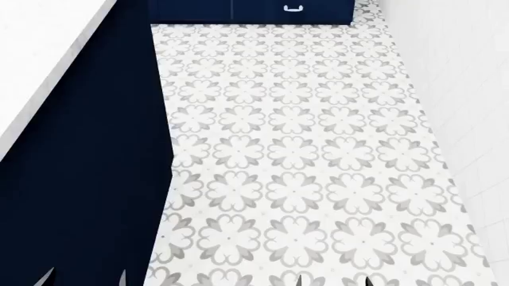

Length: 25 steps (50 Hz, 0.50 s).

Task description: Place the cup inside the bowl on the dining table and move the bowl to any counter.

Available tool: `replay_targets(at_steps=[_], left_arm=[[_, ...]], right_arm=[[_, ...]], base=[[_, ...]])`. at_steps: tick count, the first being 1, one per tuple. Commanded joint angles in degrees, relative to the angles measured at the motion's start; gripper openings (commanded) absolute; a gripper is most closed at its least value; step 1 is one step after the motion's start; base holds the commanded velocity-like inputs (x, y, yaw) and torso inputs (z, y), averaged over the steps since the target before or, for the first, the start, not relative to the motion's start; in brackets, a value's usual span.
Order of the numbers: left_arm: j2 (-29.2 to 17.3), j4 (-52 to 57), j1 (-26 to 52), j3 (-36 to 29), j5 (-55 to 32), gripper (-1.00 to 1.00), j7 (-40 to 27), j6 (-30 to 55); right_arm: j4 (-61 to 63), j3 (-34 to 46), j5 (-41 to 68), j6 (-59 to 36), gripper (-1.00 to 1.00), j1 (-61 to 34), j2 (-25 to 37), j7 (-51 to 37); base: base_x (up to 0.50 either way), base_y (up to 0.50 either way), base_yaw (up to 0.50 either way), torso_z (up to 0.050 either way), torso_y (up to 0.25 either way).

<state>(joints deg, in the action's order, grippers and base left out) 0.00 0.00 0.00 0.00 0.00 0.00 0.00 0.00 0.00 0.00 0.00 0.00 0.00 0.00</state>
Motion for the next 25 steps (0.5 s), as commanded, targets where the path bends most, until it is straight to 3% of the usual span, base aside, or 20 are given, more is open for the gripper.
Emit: replay_targets(at_steps=[1,11,25], left_arm=[[-1.1,0.8,-0.5,-0.7,-0.8,1.0,-1.1,-1.2],[-2.5,0.0,0.0,-3.2,-2.3,1.0,-3.1,-1.7],[-3.9,-0.7,0.3,-5.0,-3.2,1.0,-4.6,-2.0]], right_arm=[[-0.5,1.0,1.4,0.5,1.0,0.0,0.8,-0.9],[1.1,3.3,3.1,0.1,1.0,0.5,2.7,-2.2],[2.2,4.8,3.6,-1.1,1.0,0.5,4.1,-4.3]], base=[[0.0,0.0,0.0,0.0,0.0],[-0.02,0.0,0.0,0.0,0.0],[-0.49,0.0,0.0,0.0,0.0]])
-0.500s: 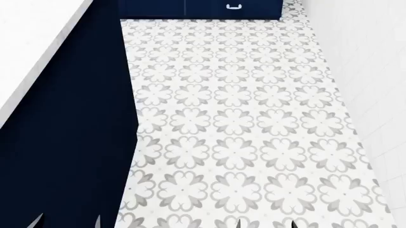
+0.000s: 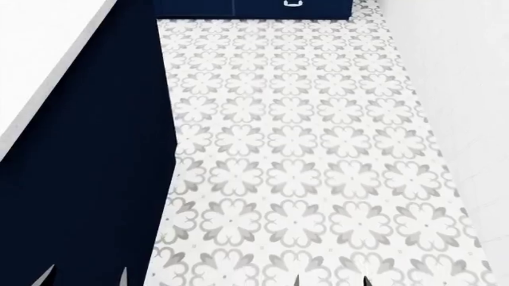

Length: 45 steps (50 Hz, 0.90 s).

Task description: Place the cup inside the bowl on the dining table and move the bowl to any counter.

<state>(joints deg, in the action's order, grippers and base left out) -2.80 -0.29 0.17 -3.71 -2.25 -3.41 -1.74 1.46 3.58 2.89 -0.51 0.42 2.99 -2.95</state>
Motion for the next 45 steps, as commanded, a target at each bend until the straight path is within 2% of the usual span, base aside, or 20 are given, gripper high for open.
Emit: replay_targets(at_steps=[1,17,45], left_arm=[[-1.1,-0.3,0.2,-1.4,-1.0,1.0,-1.3,-0.3],[-2.4,-0.1,-0.1,-2.2,-2.2,1.0,-2.6,-0.4],[-3.8,-0.1,0.4,-4.3,-3.7,1.0,-4.8,-0.4]], right_arm=[[0.8,1.3,0.8,-0.6,1.0,0.1,1.2,-1.5],[1.0,2.5,1.9,-1.1,1.0,0.1,2.2,-2.6],[0.7,4.9,1.9,-0.3,1.0,-0.3,3.9,-4.9]], base=[[-0.5,0.0,0.0,0.0,0.0],[-0.5,0.07,0.0,0.0,0.0],[-0.26,0.49,0.0,0.0,0.0]])
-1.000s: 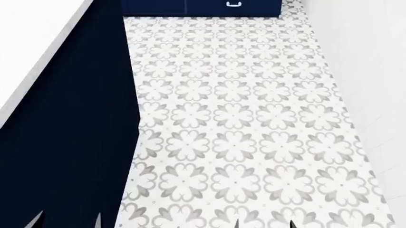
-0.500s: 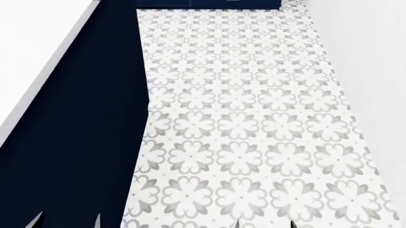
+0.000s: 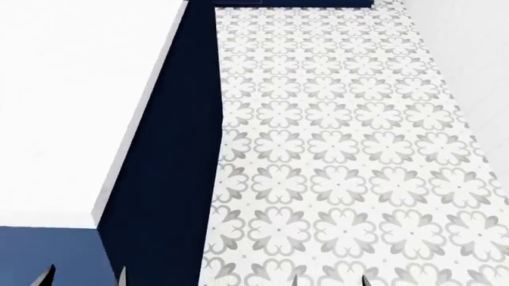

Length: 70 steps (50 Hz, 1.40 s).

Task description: Place the cup inside the bowl on the dining table and move the bowl to any counter.

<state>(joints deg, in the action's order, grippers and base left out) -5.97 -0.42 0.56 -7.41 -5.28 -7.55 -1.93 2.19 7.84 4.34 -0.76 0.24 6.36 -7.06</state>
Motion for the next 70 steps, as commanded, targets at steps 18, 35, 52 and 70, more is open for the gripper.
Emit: replay_targets(at_steps=[18,35,52,70], left_arm=[[-1.5,-0.1,0.0,-1.5,-1.7,1.0,-1.4,-0.1],[-2.3,0.0,0.0,-2.0,-2.3,1.0,-2.2,-0.1],[-2.9,0.1,0.0,-2.6,-3.0,1.0,-2.9,-0.3],[-3.5,0.2,0.1,-3.3,-3.4,1.0,-3.5,-0.1]], right_arm=[[0.0,1.9,0.7,-0.6,1.0,-0.3,1.4,-1.7],[0.0,2.9,0.9,-0.1,1.0,-0.4,2.1,-2.4],[0.1,3.7,1.0,0.0,1.0,-0.6,2.7,-3.2],[-0.3,4.6,0.6,-0.1,1.0,-0.9,3.4,-4.2]], base=[[-0.18,0.5,0.0,0.0,0.0],[-0.08,0.5,0.0,0.0,0.0],[-0.08,0.5,0.0,0.0,0.0],[-0.05,0.5,0.0,0.0,0.0]])
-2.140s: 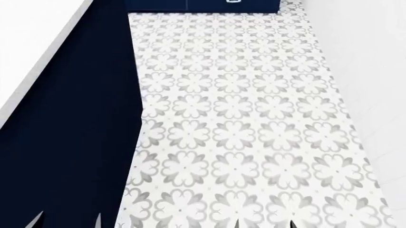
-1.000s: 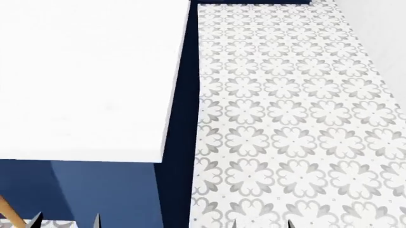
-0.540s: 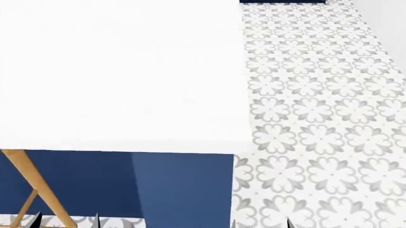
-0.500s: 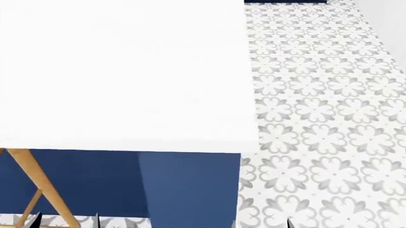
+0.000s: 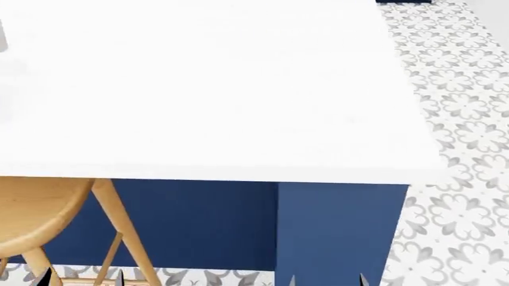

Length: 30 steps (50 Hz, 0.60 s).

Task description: Place the cup inside the bowl on the dining table and move the bowl to any counter.

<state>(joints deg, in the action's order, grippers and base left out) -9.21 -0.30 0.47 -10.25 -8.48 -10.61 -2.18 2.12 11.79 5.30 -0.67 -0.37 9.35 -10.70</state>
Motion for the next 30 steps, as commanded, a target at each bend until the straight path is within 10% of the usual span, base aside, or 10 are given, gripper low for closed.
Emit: replay_targets(at_steps=[1,30], left_arm=[[-0.2,0.0,0.2,-0.6,-0.2,1.0,-0.5,0.3],[-1.1,0.0,0.2,-1.4,-1.0,1.0,-1.4,-0.1]], right_arm=[[-0.2,0.7,-0.4,-0.2,1.0,-0.3,0.5,-0.6],[0.2,1.7,-0.3,0.5,1.0,-0.1,1.3,-1.9]], base=[[0.0,0.5,0.0,0.0,0.0],[0.0,0.5,0.0,0.0,0.0]])
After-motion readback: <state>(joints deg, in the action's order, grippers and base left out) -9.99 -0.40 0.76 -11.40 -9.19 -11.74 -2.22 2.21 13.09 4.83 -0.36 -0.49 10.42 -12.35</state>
